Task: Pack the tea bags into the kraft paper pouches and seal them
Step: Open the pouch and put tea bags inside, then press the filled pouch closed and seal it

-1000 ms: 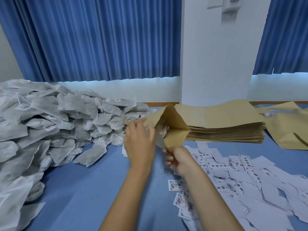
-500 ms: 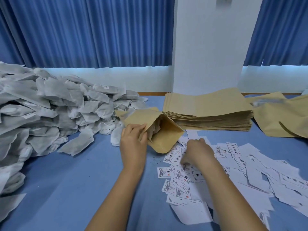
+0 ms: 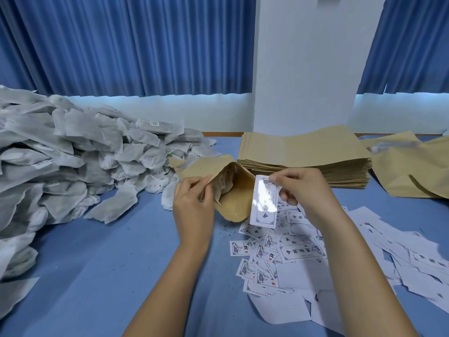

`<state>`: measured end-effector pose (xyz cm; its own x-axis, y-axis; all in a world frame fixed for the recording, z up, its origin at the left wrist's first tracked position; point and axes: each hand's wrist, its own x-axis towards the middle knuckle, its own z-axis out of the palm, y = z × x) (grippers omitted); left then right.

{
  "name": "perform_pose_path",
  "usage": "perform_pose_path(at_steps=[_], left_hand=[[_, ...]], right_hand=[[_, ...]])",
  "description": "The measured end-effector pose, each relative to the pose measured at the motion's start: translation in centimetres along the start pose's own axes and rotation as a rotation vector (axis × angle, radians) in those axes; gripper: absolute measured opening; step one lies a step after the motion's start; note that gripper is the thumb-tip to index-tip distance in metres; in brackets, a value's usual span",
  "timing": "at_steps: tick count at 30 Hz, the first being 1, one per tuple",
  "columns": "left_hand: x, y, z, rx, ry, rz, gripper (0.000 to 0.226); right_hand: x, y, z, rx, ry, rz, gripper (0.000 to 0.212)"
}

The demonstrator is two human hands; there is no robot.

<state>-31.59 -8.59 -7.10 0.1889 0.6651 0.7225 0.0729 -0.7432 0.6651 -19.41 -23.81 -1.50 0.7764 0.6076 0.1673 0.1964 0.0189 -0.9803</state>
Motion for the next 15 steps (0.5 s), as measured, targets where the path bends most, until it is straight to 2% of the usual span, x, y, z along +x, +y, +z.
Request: perform_pose_path(at_steps=[3,5,7,10,12,14,15], left_hand=[[-0.1,0.1,0.1,0.003,0.006,-0.005,0.024],[-0.1,0.1,0.0,0.002,0.014,0.0,0.024],[-0.1,0.1,0.0,-0.002,0.021,0.007,0.024],[-0.3,0.3,0.0,-0.007,0.019,0.001,0.024],[-0.5,0.5,0.2,-0.014,0.016,0.0,0.023],[-0.5,0.5,0.2,-0.015,0.016,0.008,0.023],[-0.5,0.5,0.2,-0.012,0.017,0.014,0.023]], right_hand=[[0.0,0.6,2.0,0.144,-0.119,0.228,0.008],[0.0,1.7,4.1,0.242,-0.074,0.355,0.01],[0.0,2.6,6.0,0.449,0.056,0.435,0.008],[0.1,3.1,7.7,0.839,0.227,0.411,0.006],[0.2,3.1,8.3,0.987,0.293,0.381,0.011],[0.3,3.1,8.8,1.048,0.245,0.356,0.01],[0.3,3.2,9.1,1.015,0.159,0.325,0.011]])
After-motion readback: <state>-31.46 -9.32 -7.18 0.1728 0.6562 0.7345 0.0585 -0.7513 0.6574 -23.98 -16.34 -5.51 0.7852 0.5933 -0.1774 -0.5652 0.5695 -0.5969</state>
